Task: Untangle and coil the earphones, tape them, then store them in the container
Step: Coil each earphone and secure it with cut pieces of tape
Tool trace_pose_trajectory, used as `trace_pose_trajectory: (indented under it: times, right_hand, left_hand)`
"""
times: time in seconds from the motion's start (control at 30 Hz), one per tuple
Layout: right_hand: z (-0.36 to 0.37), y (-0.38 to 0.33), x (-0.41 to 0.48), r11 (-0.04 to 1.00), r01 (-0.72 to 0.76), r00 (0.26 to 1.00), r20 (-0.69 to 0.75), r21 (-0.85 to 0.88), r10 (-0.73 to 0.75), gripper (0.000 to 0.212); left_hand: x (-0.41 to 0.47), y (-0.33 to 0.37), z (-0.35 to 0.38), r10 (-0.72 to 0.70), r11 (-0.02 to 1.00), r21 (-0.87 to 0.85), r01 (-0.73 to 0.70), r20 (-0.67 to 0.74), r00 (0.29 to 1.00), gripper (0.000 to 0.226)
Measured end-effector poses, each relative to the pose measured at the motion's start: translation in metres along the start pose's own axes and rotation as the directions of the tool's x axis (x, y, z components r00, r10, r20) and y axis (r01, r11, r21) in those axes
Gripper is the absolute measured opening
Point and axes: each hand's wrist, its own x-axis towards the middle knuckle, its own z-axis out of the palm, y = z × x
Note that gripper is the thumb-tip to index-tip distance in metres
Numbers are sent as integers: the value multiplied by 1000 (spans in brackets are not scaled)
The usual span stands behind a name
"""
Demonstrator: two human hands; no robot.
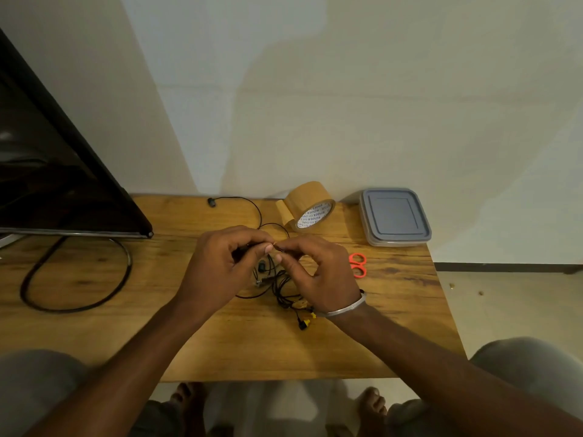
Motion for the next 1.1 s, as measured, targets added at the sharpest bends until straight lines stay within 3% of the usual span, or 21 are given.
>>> trace_pose_trajectory:
  times: [0.1,0.23,0.37,0.43,0.57,0.73,0.8,0.87,0.93,1.03,1.1]
  right_hand:
    - [-2,1,0,998,-12,996,-91,-54,7,7]
    - [-2,1,1,996,-85,983,-166,-41,77,6]
    - [-1,0,0,986,-158,986,-55,46,160,29]
    - [-1,-1,0,990,-130,991,9,59,130,37]
    - [-1,-3,0,1000,-9,999,-39,18,10,15]
    - [-4,-1,2,997,-71,985,-156,3,71,4]
    - [-4,-1,2,993,-110,984,-138,33,113,9]
    - [-3,-2,2,985,-146,987,-50,95,151,27]
    - [-2,-3,1,989,-112,994,18,93,111,40]
    - [-1,-5,0,1000,-4,1000,-6,4,4,20]
    - [-3,-4,1,1000,-9,998,-61,-21,7,10]
  left_hand:
    - [0,2,-1,19,999,32,-19,-4,1000,13]
    - [3,-1,-5,-8,1000,22,9,-74,997,14]
    - [0,-1,-1,-16,1000,6,16,-49,999,13]
    - [-1,1,1,5,1000,-1,-5,-5,1000,13]
    - [-1,2,2,47,999,-2,-47,48,998,13]
    - [3,0,-6,-7,1000,-20,6,-49,999,16]
    - [3,-1,-6,-16,1000,-17,15,-63,998,15]
    - [2,-1,-4,-25,1000,-20,24,-50,998,13]
    - [1,0,-2,-17,1000,-20,17,-22,1000,12]
    - [-1,2,1,24,1000,3,-24,29,999,12]
    - [0,3,0,24,1000,9,-25,28,999,12]
